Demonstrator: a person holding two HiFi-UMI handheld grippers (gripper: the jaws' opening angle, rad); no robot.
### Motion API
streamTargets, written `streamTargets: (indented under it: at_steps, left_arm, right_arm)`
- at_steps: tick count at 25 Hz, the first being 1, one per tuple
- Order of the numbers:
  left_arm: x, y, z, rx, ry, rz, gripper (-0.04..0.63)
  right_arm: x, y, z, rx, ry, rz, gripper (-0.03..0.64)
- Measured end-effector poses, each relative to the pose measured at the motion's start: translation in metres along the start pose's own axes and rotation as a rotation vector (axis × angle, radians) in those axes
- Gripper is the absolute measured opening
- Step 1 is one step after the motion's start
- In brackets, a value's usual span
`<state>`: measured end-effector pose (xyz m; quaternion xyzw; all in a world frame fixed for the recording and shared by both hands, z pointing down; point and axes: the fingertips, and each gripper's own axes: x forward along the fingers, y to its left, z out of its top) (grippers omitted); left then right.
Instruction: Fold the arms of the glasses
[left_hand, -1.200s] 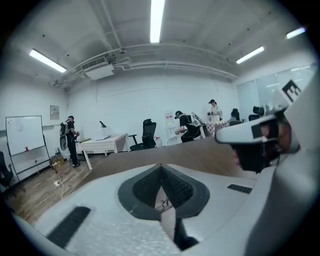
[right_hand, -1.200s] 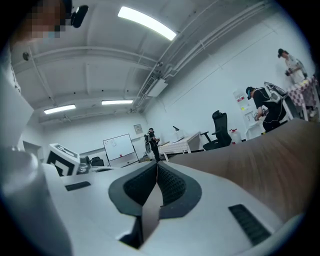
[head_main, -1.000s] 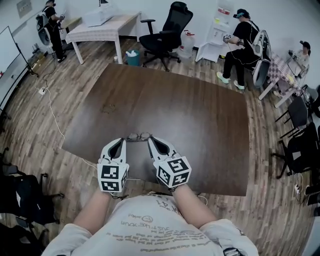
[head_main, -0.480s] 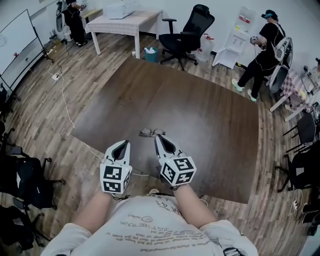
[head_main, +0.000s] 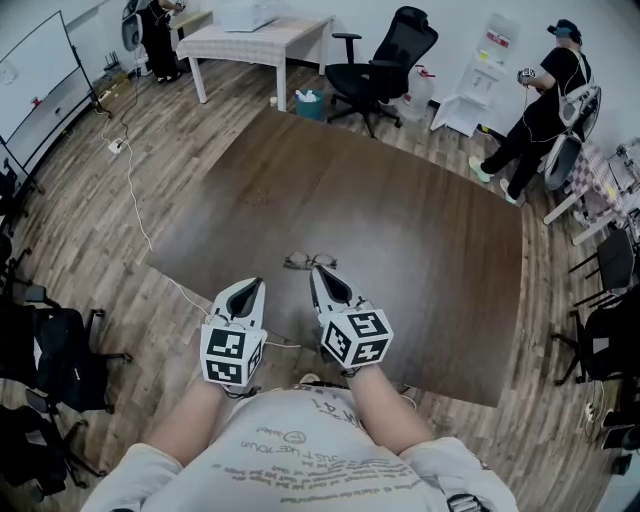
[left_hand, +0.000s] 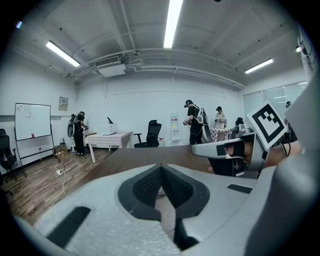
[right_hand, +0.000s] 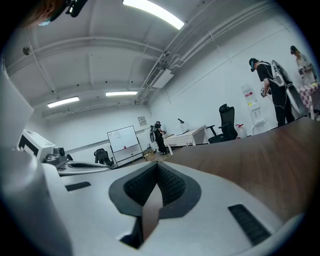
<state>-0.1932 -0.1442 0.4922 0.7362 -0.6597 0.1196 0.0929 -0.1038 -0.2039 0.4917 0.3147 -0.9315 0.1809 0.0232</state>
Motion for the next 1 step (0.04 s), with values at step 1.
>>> streamTargets:
  at_steps: [1]
  left_arm:
    - [-0.0006, 0.001, 0.0001, -0.001, -0.002, -0.004, 0.015]
  right_arm:
    - [0.0021, 0.002, -0.0008, -0.002, 0.001, 0.001, 0.014]
